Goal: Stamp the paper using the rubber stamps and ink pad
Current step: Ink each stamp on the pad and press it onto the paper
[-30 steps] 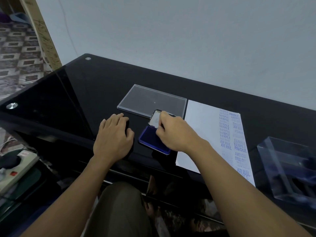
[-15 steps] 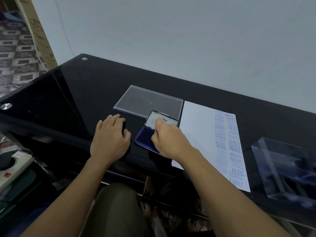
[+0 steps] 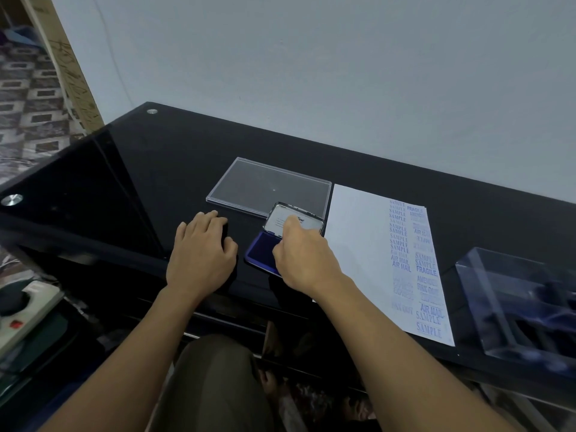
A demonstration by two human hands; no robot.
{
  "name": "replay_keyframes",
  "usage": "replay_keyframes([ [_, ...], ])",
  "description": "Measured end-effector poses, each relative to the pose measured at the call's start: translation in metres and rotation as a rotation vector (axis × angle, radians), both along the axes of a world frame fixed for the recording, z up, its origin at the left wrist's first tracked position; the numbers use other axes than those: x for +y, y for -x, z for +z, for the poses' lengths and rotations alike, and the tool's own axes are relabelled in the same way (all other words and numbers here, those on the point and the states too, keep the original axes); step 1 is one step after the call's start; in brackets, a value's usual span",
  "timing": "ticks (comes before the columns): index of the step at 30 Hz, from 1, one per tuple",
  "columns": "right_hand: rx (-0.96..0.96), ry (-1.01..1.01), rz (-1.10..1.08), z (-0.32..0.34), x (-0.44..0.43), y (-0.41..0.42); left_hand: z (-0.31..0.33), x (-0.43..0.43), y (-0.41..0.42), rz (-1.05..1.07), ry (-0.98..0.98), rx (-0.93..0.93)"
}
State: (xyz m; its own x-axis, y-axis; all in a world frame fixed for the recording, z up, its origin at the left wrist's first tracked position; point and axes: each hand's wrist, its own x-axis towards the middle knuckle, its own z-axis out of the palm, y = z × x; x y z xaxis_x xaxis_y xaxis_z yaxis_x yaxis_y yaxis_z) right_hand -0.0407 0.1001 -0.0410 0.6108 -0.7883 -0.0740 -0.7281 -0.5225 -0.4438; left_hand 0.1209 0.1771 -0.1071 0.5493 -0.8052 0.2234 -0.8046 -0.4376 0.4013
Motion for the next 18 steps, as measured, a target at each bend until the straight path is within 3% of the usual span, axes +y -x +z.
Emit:
replay_keyframes([
  [18,0.014,0.025,0.060,0.005,-0.002,0.008,0.016,0.002,0.001,-0.020,0.046,0.145],
])
